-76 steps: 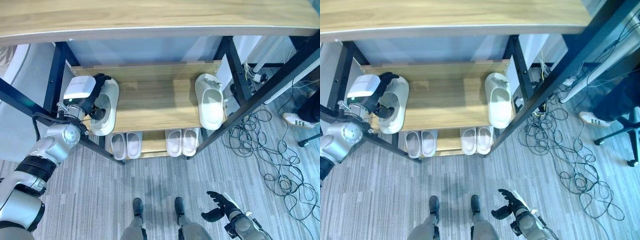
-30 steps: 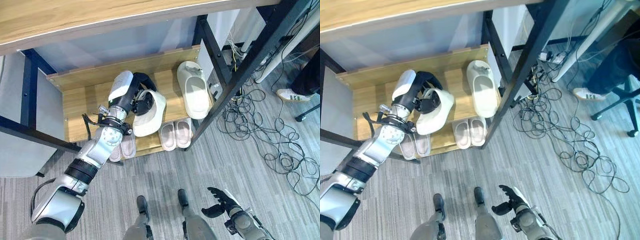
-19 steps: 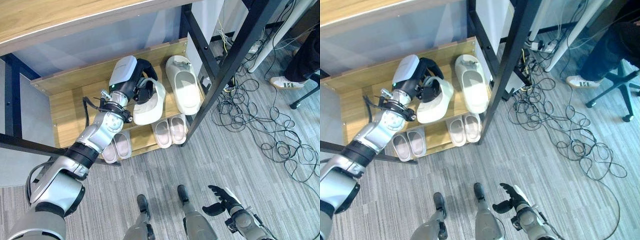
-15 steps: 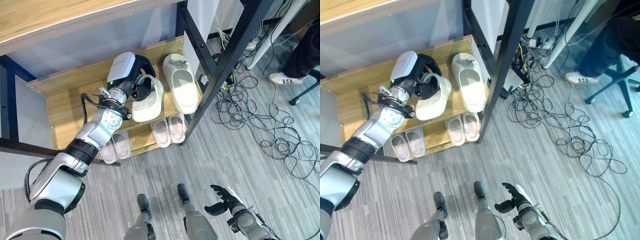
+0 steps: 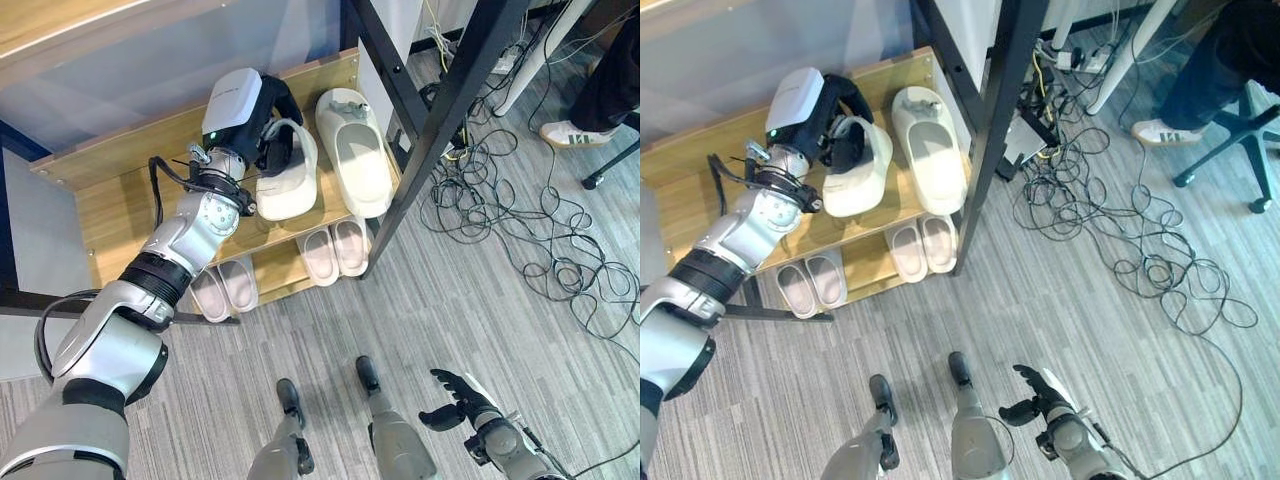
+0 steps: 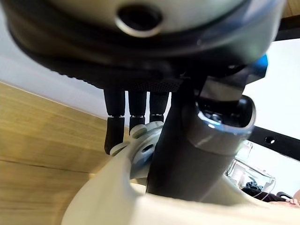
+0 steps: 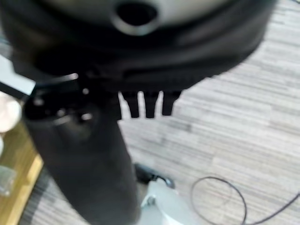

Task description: Arrange the slippers neatly on the shoe rack.

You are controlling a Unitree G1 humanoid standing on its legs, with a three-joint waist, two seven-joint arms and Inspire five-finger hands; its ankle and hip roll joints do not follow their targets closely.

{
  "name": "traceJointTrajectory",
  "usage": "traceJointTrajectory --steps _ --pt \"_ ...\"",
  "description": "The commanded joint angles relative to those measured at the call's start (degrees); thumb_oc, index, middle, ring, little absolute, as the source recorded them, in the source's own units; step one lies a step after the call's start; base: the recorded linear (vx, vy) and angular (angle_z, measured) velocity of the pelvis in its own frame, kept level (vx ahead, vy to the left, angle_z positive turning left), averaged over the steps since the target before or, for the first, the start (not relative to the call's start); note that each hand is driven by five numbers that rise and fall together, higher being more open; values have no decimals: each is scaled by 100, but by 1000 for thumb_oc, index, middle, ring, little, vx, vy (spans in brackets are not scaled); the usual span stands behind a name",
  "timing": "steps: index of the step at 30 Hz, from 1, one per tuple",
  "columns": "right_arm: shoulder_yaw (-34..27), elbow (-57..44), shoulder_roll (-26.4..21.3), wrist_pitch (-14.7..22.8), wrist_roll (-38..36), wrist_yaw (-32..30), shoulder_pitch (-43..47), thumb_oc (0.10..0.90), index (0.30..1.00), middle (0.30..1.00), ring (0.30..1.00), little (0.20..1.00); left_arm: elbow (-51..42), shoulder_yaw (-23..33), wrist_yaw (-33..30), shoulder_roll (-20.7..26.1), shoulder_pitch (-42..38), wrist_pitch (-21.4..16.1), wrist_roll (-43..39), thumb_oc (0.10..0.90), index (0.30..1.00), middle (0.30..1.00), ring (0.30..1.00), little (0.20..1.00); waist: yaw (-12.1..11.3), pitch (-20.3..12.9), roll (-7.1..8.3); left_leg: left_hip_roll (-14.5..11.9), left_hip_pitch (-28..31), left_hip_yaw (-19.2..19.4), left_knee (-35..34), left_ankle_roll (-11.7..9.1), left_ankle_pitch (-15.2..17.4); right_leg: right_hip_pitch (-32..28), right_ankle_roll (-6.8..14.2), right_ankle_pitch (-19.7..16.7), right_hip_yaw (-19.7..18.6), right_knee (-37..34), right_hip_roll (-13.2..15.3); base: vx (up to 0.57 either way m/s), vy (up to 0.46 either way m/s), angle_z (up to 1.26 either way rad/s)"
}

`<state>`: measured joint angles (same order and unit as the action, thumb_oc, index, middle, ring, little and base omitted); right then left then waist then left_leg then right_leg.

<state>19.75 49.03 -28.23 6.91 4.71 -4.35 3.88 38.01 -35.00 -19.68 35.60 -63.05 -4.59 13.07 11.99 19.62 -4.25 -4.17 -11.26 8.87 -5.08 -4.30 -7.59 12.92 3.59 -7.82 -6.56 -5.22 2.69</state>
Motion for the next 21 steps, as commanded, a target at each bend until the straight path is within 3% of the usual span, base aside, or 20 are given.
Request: traceJointTrajectory --steps 1,3,4,5,21 --pt "-132 -223 -384 180 -94 -166 -314 800 900 900 900 900 441 211 -561 206 -1279 -143 15 400 300 300 300 300 44 -293 148 272 -17 -136 8 30 308 337 -25 -570 38 22 -151 0 0 0" --pt "-137 -217 -392 187 -92 -167 -317 800 900 900 900 900 487 193 -575 197 -1330 -148 12 400 300 300 300 300 53 -276 150 273 -14 -134 8 29 308 335 -26 -575 38 22 -154 0 0 0" --pt "-144 -233 -411 193 -87 -166 -316 800 900 900 900 900 525 185 -598 192 -1385 -144 9 536 505 505 505 505 59 -260 147 274 -13 -133 8 30 311 336 -29 -575 31 22 -157 0 0 0" --pt "-147 -245 -421 203 -77 -163 -334 800 900 900 900 900 546 186 -628 183 -1429 -144 23 800 900 900 900 900 66 -230 148 269 -6 -134 8 28 311 335 -33 -573 28 22 -161 0 0 0" --pt "-101 -256 -409 249 -91 -189 -302 800 900 900 900 900 294 495 -676 -94 -1082 -121 108 800 900 900 900 900 59 -143 170 245 34 -171 8 21 312 269 -19 -547 76 22 -186 0 0 0"
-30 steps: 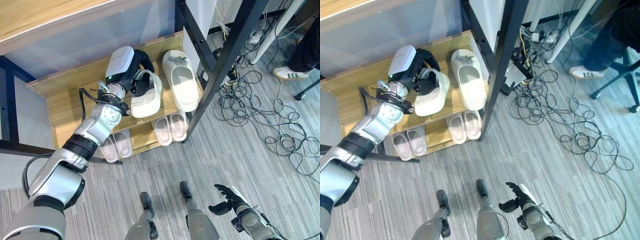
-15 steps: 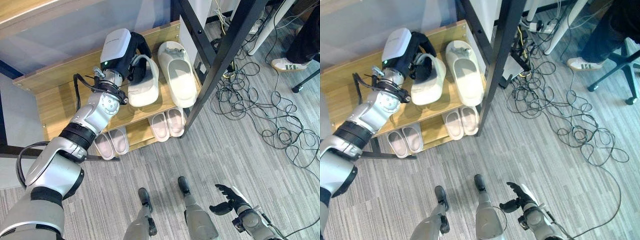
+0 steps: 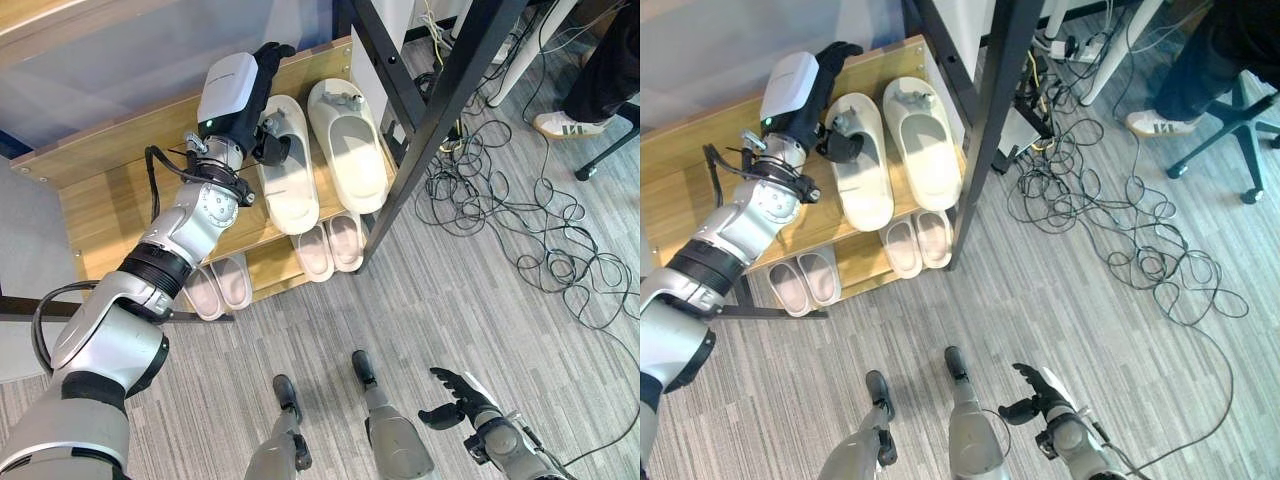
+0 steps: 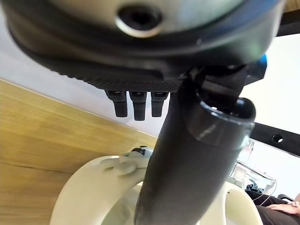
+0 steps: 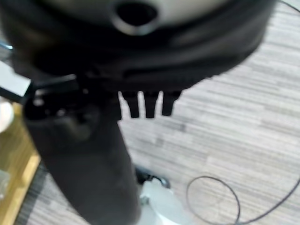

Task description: Arrange the slippers neatly on the shoe rack.

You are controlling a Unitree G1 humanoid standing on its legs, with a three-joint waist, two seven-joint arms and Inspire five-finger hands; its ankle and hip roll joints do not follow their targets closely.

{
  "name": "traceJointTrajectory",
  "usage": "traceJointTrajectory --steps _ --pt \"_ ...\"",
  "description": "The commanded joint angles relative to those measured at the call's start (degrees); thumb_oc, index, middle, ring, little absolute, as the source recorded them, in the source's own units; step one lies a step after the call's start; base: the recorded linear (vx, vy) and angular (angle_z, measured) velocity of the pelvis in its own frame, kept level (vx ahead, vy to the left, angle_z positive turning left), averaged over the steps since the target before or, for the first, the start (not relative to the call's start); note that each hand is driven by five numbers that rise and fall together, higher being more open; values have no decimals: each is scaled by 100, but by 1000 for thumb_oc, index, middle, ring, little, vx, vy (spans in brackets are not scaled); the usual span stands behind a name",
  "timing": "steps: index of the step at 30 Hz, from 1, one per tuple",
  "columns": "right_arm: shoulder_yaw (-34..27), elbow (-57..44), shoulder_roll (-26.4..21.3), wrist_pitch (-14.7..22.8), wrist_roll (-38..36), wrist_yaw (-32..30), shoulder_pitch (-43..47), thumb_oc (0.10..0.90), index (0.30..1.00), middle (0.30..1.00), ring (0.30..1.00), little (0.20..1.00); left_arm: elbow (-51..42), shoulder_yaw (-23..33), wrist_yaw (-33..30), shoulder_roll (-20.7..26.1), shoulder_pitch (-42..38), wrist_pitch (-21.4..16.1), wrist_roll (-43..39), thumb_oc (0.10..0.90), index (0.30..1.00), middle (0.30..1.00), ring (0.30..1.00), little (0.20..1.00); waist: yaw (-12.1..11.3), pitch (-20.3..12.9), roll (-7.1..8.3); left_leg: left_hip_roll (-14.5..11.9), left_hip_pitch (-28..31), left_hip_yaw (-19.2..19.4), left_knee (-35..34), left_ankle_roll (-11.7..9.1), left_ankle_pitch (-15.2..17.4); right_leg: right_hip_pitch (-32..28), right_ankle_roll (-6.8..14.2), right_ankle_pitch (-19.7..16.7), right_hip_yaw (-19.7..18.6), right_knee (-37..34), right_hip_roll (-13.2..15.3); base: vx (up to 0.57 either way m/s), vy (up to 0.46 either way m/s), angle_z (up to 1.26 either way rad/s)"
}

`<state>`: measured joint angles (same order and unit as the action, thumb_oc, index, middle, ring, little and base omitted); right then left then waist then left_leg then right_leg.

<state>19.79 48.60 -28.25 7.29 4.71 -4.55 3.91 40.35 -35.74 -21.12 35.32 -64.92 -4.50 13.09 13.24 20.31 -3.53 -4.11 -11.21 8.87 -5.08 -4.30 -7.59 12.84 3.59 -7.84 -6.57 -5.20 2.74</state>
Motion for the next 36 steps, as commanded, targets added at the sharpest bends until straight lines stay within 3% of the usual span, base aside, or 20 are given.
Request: traceJointTrajectory --steps 1,28,31,36 --pt "-101 -205 -408 212 -90 -173 -298 800 900 900 900 900 37 576 -525 -83 -854 -128 124 800 900 900 900 900 -70 -212 100 238 28 -177 8 22 311 277 -17 -543 81 20 -192 0 0 0" --pt "-53 -131 -138 128 -173 -97 -237 800 900 900 900 900 -1693 1363 -279 -381 626 -156 289 800 900 900 900 900 -345 -418 163 264 46 -282 8 62 288 169 -18 -480 238 20 -195 -1 1 2" --pt "-65 -65 -65 108 -151 -68 -247 800 900 900 900 900 -2180 1822 -174 -689 1211 -239 -41 800 900 900 900 900 -389 -497 176 261 62 -286 8 69 279 146 -23 -462 244 20 -200 0 0 0" --pt "-167 -83 -46 100 -98 13 -425 800 900 900 900 900 -3113 2599 365 -1723 2707 -335 -1171 800 900 900 900 900 -430 -780 137 254 74 -273 8 97 250 110 -31 -431 258 20 -215 17 4 3"
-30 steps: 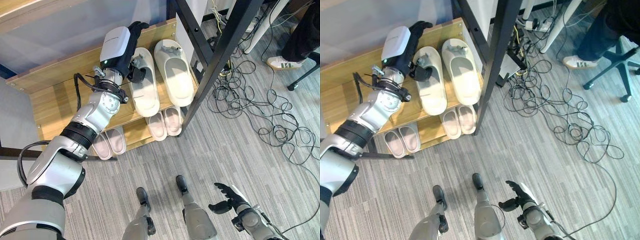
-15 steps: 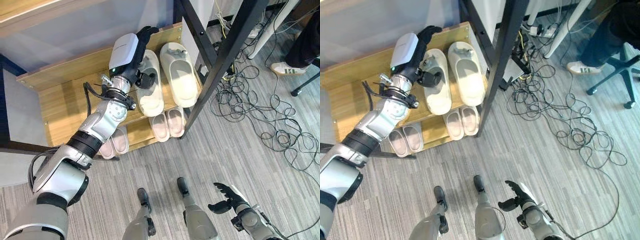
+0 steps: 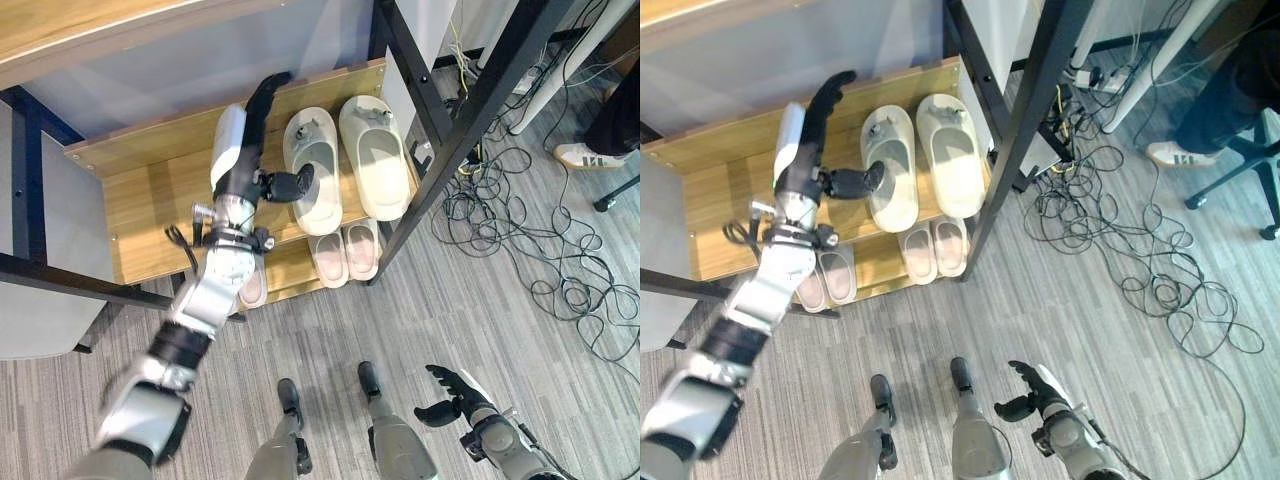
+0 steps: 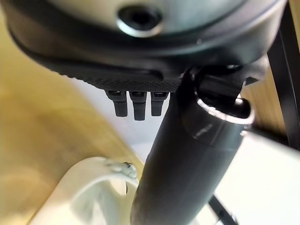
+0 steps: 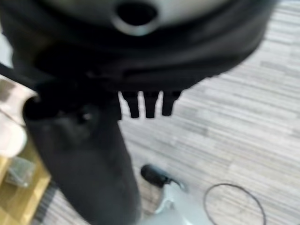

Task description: Arrange the slippers neatly on the shoe rack.

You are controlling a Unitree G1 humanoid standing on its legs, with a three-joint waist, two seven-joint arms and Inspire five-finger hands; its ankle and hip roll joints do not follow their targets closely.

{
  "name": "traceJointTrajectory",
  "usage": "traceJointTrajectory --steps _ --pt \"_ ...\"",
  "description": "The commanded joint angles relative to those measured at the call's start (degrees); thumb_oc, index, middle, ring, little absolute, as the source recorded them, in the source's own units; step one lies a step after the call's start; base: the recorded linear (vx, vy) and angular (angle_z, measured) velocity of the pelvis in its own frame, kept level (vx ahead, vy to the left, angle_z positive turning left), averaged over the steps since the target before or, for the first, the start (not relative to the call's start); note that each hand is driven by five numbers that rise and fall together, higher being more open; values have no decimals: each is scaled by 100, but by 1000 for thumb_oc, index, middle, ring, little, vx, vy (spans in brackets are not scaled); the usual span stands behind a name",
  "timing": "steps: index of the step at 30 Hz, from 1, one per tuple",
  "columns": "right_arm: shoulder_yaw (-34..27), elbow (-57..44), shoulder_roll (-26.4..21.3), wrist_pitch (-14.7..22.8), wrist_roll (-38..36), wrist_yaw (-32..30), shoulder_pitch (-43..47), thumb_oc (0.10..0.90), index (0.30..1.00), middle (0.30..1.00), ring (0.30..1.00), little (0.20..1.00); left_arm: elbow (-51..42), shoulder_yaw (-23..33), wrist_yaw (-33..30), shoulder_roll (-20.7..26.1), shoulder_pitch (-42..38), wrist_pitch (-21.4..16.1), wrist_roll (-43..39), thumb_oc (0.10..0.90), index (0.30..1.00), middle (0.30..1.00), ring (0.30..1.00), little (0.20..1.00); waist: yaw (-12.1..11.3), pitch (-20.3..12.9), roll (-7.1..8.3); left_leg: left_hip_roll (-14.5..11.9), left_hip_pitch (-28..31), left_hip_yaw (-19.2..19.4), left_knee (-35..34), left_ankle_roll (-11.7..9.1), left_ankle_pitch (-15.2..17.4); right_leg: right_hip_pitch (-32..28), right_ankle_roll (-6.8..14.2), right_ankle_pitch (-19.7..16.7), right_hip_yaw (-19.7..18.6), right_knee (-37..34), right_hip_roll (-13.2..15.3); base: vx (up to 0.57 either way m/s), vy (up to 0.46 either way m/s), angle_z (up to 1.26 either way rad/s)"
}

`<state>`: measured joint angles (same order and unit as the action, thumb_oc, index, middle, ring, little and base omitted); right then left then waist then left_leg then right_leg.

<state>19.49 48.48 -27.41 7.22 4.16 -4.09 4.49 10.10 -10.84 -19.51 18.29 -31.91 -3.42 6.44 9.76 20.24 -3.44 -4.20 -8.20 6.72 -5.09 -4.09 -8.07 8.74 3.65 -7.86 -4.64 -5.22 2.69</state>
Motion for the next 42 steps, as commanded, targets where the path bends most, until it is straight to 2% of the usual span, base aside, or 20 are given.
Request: traceJointTrajectory --steps 1,3,7,21,29,42 --pt "-157 -86 -133 103 -39 -20 -503 800 900 900 900 900 -248 167 276 -139 -376 -454 -655 800 900 900 900 900 -96 -822 115 264 -227 -59 9 82 294 517 -40 -425 70 22 -213 31 4 1" --pt "-205 -17 -91 106 -18 11 -602 800 900 900 900 900 -454 190 570 -472 204 -458 -1092 800 900 900 900 900 -141 -975 103 263 -229 -61 9 98 283 502 -43 -411 104 22 -223 0 0 0" --pt "-221 46 -53 106 -16 15 -658 800 900 900 900 900 -422 86 744 -640 527 -439 -1238 800 900 900 900 900 -168 -1066 93 253 -238 -61 9 106 272 483 -57 -391 142 22 -236 0 0 0" --pt "-164 85 -57 81 -61 -1 -626 800 900 900 900 900 -66 -368 947 -944 380 -325 -1228 800 900 900 900 900 -82 -968 118 242 -317 -50 9 106 233 568 -47 -411 122 22 -248 0 0 0" --pt "-145 161 -83 75 -61 -6 -625 800 900 900 900 900 -33 -424 938 -930 277 -320 -1184 800 900 900 900 900 -49 -886 129 224 -326 -5 9 97 217 603 -42 -424 101 22 -255 0 -1 0" --pt "-173 198 -30 98 -84 -10 -648 800 900 900 900 900 -634 -12 792 -745 447 -405 -1167 800 900 900 900 900 -128 -960 117 225 -280 -79 9 103 254 543 -53 -384 152 22 -246 5 -1 0"
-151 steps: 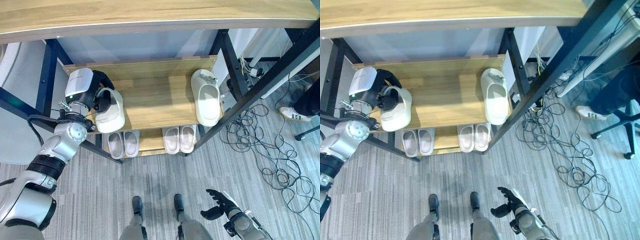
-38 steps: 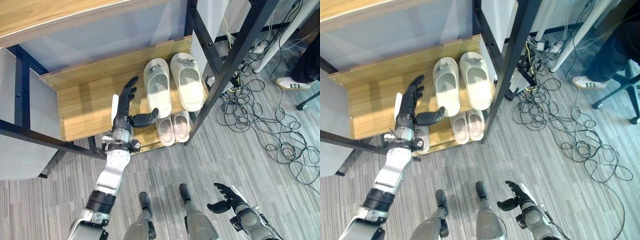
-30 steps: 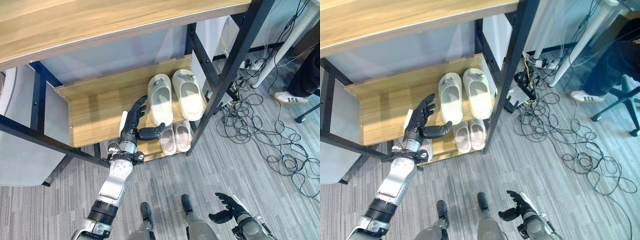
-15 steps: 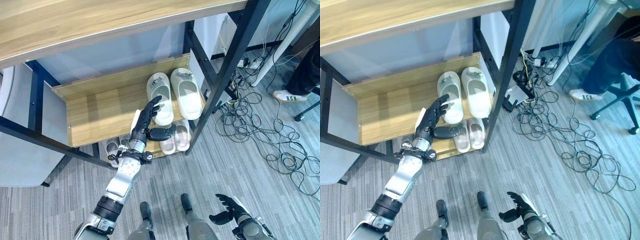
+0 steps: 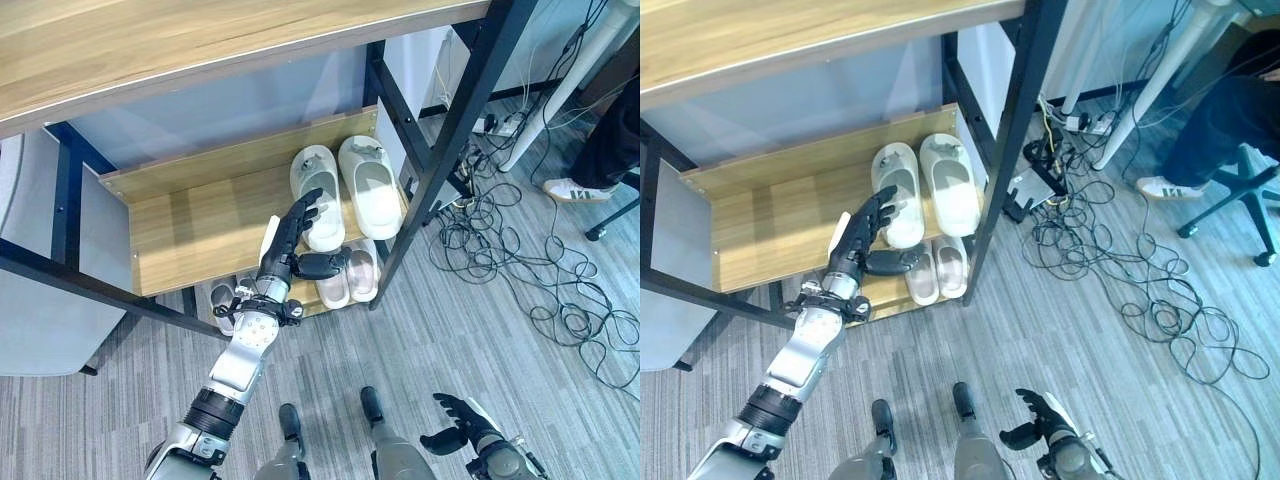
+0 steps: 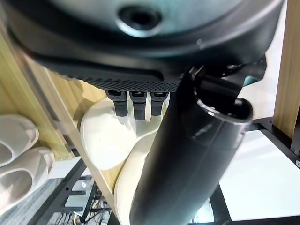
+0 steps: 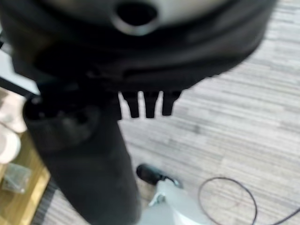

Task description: Arrange the slippers neatly on the shoe rack.

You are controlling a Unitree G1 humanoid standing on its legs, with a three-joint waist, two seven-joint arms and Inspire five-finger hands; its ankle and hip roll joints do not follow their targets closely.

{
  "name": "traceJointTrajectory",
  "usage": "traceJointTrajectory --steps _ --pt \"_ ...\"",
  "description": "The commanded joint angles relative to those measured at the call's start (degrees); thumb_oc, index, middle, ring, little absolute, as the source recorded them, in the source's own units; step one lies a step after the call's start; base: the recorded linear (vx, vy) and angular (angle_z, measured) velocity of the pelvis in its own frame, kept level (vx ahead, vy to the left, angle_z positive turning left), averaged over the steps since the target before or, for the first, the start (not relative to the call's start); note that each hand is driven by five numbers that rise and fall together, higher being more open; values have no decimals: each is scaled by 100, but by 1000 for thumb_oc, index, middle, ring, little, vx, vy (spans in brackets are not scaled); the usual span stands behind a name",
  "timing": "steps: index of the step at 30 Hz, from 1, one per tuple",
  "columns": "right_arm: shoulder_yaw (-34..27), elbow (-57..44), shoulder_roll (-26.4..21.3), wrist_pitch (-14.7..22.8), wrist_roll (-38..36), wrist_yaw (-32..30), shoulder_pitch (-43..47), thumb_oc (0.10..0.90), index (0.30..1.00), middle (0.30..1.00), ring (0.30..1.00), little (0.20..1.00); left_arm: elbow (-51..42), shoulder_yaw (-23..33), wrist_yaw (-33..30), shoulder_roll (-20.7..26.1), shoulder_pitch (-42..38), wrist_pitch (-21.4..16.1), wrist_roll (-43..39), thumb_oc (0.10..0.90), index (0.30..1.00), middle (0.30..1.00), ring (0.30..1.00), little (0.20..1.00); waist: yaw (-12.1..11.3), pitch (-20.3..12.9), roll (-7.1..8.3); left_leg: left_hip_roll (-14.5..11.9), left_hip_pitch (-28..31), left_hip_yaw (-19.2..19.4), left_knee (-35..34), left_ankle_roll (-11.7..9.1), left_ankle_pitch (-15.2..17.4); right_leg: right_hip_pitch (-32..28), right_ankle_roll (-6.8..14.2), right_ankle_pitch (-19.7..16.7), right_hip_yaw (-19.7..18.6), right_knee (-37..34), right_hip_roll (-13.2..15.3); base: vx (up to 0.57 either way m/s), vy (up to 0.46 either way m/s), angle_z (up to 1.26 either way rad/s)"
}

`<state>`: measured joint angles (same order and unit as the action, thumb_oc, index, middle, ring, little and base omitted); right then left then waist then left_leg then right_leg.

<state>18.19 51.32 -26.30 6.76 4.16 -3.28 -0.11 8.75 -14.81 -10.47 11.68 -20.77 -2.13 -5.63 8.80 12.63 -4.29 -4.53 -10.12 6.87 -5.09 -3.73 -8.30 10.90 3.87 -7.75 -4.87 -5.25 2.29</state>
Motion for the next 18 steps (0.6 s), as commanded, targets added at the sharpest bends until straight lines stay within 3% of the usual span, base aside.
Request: traceJointTrajectory --steps 1,9,18 --pt "-60 -87 -120 141 -82 -91 -186 800 900 900 900 900 -609 480 -129 -55 -594 -540 54 800 900 900 900 900 -51 -203 206 258 -88 -111 9 66 282 321 -77 -391 188 25 -199 0 0 0" --pt "-82 -102 -84 125 -64 -54 -205 800 900 900 900 900 -624 642 -114 1 -269 -524 81 800 900 900 900 900 -96 -220 224 260 -93 -127 9 75 292 319 -86 -382 192 25 -192 0 0 0" --pt "-23 -61 -43 121 -96 -50 -124 800 900 900 900 900 -97 445 -21 -17 -264 -470 137 800 900 900 900 900 -92 -165 263 268 -148 -156 9 81 284 384 -95 -410 205 25 -169 0 0 0"
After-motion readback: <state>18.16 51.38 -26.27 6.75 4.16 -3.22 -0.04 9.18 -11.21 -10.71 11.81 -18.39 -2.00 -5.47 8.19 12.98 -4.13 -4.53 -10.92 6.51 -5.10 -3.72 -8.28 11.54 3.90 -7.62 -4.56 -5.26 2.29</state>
